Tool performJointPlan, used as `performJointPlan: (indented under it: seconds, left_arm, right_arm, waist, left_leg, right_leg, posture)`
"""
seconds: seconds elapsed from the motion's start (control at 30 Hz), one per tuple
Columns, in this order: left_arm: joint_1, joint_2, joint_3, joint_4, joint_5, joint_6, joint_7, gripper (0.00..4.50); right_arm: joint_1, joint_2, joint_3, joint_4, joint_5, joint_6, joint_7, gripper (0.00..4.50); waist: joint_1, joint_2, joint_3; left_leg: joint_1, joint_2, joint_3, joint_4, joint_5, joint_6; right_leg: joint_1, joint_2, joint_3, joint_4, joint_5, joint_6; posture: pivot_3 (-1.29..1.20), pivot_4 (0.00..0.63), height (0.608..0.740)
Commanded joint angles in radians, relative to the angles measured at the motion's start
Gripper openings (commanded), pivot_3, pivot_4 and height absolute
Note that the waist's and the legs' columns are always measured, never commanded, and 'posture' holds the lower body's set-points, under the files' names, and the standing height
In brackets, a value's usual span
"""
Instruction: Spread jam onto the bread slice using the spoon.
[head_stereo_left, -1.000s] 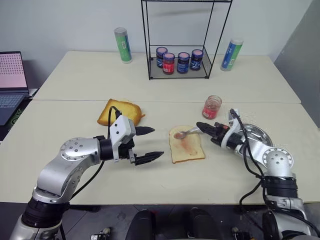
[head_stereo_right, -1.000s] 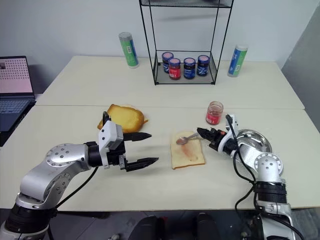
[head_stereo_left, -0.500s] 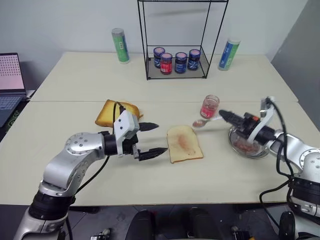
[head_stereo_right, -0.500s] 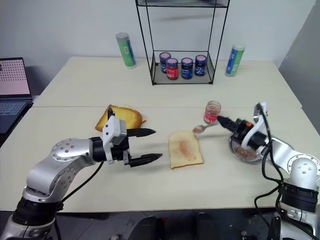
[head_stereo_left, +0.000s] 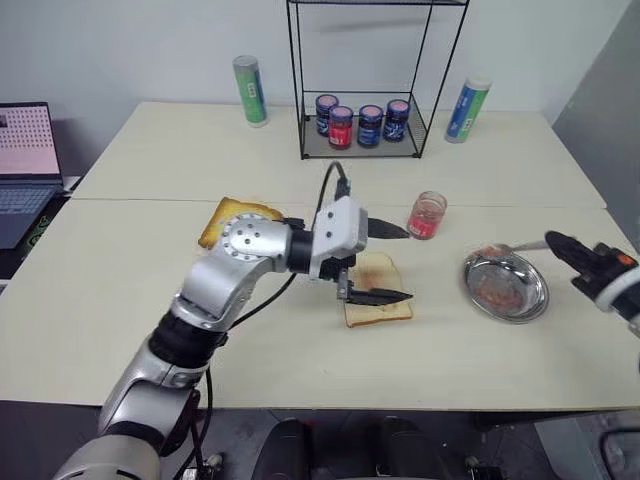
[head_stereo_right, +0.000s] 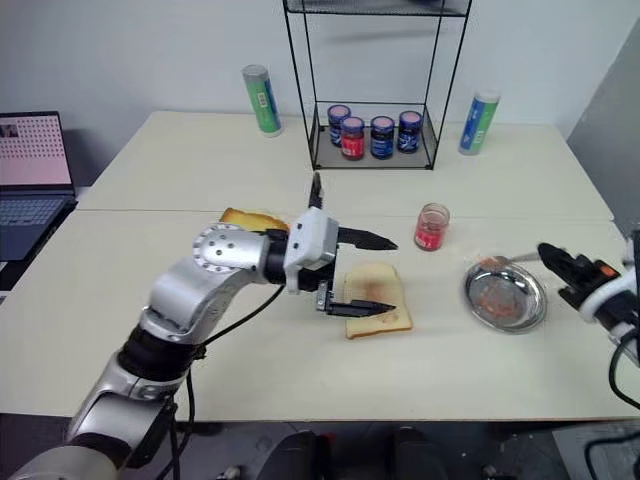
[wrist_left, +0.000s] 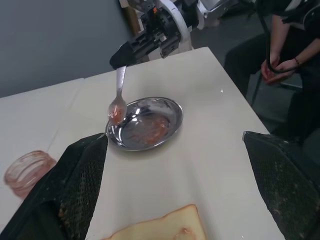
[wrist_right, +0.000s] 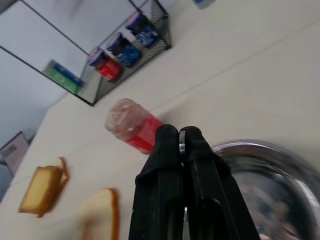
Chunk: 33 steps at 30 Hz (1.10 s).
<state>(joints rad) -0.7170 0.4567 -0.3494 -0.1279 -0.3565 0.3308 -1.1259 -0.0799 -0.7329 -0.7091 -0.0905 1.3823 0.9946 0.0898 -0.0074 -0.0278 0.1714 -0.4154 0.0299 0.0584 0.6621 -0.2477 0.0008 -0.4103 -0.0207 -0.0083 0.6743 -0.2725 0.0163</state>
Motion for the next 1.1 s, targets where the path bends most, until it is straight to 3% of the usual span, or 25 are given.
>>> performJointPlan:
  seconds: [0.03,0.17,0.37,0.67,1.0,1.1]
  left_arm:
    - [-0.032,-0.065,-0.029,0.073,0.04,-0.077,-0.017,4.5]
    - [-0.046,-0.131,-0.04,0.135,0.069,-0.104,-0.01,4.5]
    - [-0.031,-0.15,-0.033,0.139,0.087,-0.115,-0.017,4.5]
    - [0.005,-0.14,-0.018,0.087,0.086,-0.088,0.004,4.5]
    - [-0.003,-0.141,-0.013,0.086,0.084,-0.086,0.007,4.5]
    - [-0.001,-0.138,-0.013,0.083,0.084,-0.082,0.007,4.5]
  right_arm:
    - [0.019,-0.043,-0.009,0.089,-0.069,-0.018,0.127,0.06]
    - [-0.017,-0.074,0.047,0.228,-0.183,-0.042,0.236,0.06]
    - [-0.134,-0.084,0.114,0.396,-0.312,-0.07,0.317,0.06]
    - [-0.204,-0.112,0.111,0.519,-0.419,-0.081,0.401,1.75]
    - [-0.255,-0.112,0.098,0.564,-0.481,-0.087,0.434,4.01]
    - [-0.268,-0.115,0.092,0.592,-0.508,-0.11,0.422,4.45]
  waist:
    - [-0.002,0.0,0.0]
    - [0.001,0.0,0.0]
    - [-0.003,0.002,-0.001]
    - [0.004,0.002,-0.001]
    - [0.004,0.002,-0.001]
    - [0.004,0.002,-0.001]
  left_leg:
    - [0.0,0.0,0.0,0.0,0.0,0.0]
    - [0.0,-0.001,0.0,0.001,0.0,0.0]
    - [0.0,0.0,0.0,0.001,0.0,0.0]
    - [0.0,-0.001,0.0,0.001,0.0,0.0]
    - [0.0,-0.001,0.0,0.001,0.0,0.0]
    - [0.0,-0.001,0.0,0.001,0.0,0.0]
  right_leg:
    - [0.0,0.0,0.0,0.0,0.0,0.0]
    - [0.0,0.0,0.0,0.0,-0.001,0.002]
    - [0.0,0.0,0.001,0.0,-0.001,0.002]
    - [0.0,-0.001,0.0,0.0,0.001,-0.002]
    - [0.0,0.0,0.0,0.0,0.001,-0.002]
    - [0.0,0.0,0.0,0.0,0.001,-0.002]
  posture:
    - [0.0,0.15,0.74]
    - [0.0,0.15,0.74]
    - [0.0,0.15,0.74]
    - [0.0,0.15,0.74]
    - [0.0,0.15,0.74]
    - [0.0,0.15,0.74]
